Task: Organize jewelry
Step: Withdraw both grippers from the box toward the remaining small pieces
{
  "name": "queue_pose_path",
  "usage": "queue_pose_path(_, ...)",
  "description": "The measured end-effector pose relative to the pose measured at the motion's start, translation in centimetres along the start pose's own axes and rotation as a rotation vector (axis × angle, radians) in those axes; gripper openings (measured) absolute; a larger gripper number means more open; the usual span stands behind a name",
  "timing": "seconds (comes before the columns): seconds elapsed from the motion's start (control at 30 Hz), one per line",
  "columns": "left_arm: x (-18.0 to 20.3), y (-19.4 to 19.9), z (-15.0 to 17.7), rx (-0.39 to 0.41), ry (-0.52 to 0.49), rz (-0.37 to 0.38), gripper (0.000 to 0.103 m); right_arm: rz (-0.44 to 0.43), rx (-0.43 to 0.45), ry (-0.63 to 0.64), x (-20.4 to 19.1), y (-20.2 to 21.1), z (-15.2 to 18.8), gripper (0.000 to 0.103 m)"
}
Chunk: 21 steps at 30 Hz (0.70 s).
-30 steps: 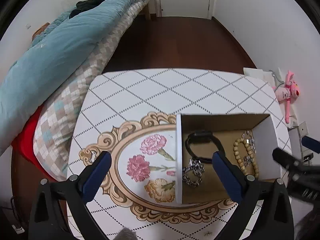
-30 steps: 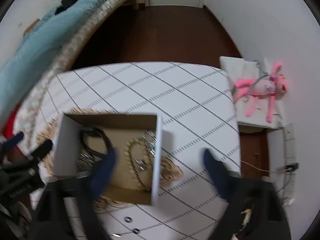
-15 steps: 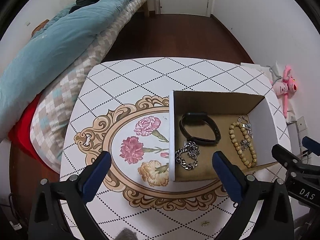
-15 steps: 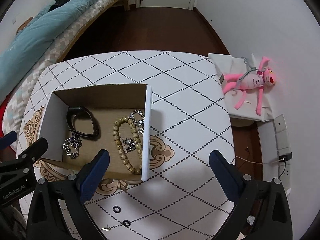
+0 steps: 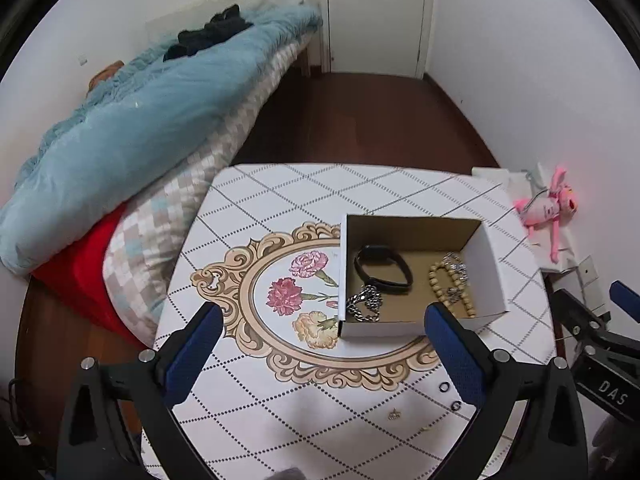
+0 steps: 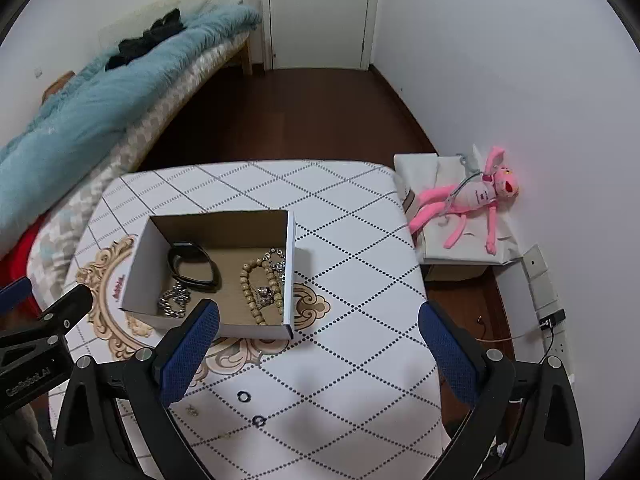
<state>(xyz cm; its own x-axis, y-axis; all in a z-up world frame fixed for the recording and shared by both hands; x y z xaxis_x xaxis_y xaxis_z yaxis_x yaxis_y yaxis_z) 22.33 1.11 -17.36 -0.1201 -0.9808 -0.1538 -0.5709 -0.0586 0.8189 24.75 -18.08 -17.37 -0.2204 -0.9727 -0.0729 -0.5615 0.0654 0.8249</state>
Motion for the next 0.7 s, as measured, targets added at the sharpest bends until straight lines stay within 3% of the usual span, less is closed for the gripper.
queue_pose_path(0.37,0.3,5.1,-0.2,0.071,-0.005,0.014,0.103,-0.058,0.087,-0.043,0.4,6.6,-0.3,0.101)
queue_pose_path(0.57,0.6,3.8,1.6,0.019,0.008,0.006,0.103,-0.087,0.055,-0.068,0.7,7.3,0.8,0.101)
queue_pose_path(0.7,0.9,0.3,5.0,-0.078,-0.002,-0.013,0.103,-0.084,-0.05,-0.069,0.9,3.9,4.2,0.101)
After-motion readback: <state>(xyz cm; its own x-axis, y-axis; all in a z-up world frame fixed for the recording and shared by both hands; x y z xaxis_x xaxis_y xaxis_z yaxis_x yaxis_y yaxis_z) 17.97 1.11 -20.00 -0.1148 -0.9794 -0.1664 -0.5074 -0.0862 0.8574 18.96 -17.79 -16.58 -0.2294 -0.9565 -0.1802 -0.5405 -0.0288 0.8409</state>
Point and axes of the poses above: each gripper's, at about its wrist camera, not at the fingertips, and y roughly against the way its jaws point, x to its right, z to its underside, the point moved 9 cm from there along -y, roughly the way its jaws point, and after that the axes turned 14 degrees about -y, right-handed, at the moved point
